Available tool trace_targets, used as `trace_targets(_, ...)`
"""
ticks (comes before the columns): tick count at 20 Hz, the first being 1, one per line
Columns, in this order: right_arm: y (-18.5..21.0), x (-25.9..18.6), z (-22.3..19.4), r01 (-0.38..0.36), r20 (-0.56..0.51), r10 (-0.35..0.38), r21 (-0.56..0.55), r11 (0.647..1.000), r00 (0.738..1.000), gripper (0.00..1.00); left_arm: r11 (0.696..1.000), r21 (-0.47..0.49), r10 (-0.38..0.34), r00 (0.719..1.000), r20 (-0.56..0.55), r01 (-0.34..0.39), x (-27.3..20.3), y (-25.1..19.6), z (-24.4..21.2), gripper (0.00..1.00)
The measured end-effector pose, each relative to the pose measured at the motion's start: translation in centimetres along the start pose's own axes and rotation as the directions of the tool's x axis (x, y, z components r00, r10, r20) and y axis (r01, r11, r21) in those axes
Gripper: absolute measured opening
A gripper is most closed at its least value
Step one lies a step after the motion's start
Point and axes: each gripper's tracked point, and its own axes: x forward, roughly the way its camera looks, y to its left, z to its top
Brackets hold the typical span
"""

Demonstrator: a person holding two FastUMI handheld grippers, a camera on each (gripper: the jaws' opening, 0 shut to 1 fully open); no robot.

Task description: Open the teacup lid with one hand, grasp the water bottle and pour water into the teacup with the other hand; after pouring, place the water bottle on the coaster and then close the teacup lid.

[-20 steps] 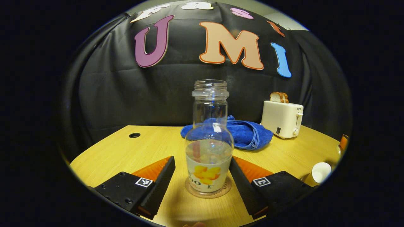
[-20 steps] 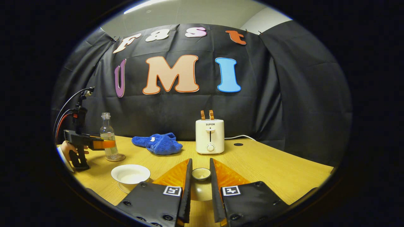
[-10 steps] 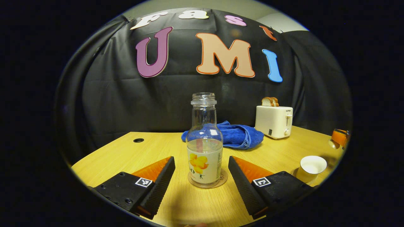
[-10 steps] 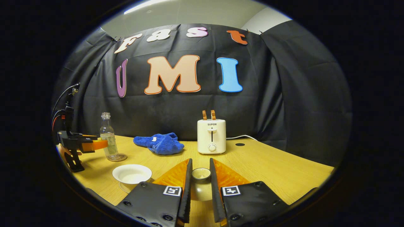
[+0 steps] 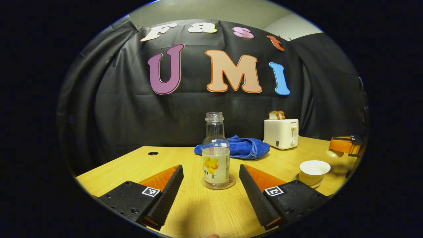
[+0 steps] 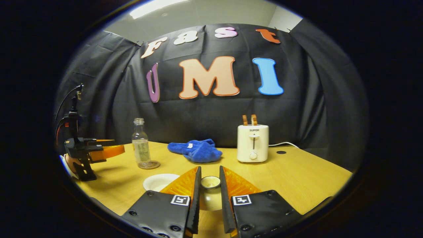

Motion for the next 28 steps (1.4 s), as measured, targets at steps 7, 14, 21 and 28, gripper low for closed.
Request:
trace_targets(7,5.7,2.2,-0.7,-0.192,-0.026,0.192,0.008,0.981,0.981,0.33,1.0,-0.006,0.028,1.0,-0.001,-0.028,-0.5,0.5,-0.1,0.98)
trace_targets(14,7.3,3.9,-2.5,-0.224,-0.137,0.223,0.003,0.974,0.965,0.32,1.0,-0.008,0.018,1.0,0.003,-0.018,-0.6,0.4,0.0,0.98)
trace_targets(21,7.9,3.9,-3.1,-0.257,-0.176,0.255,0.011,0.966,0.951,0.31,1.0,-0.008,0.01,1.0,0.003,-0.009,-0.6,0.3,0.0,0.99)
trace_targets(28,8.0,3.7,-3.0,-0.258,-0.171,0.253,-0.007,0.966,0.952,0.62,1.0,-0.008,0.008,1.0,0.002,-0.008,-0.7,0.4,0.1,0.98)
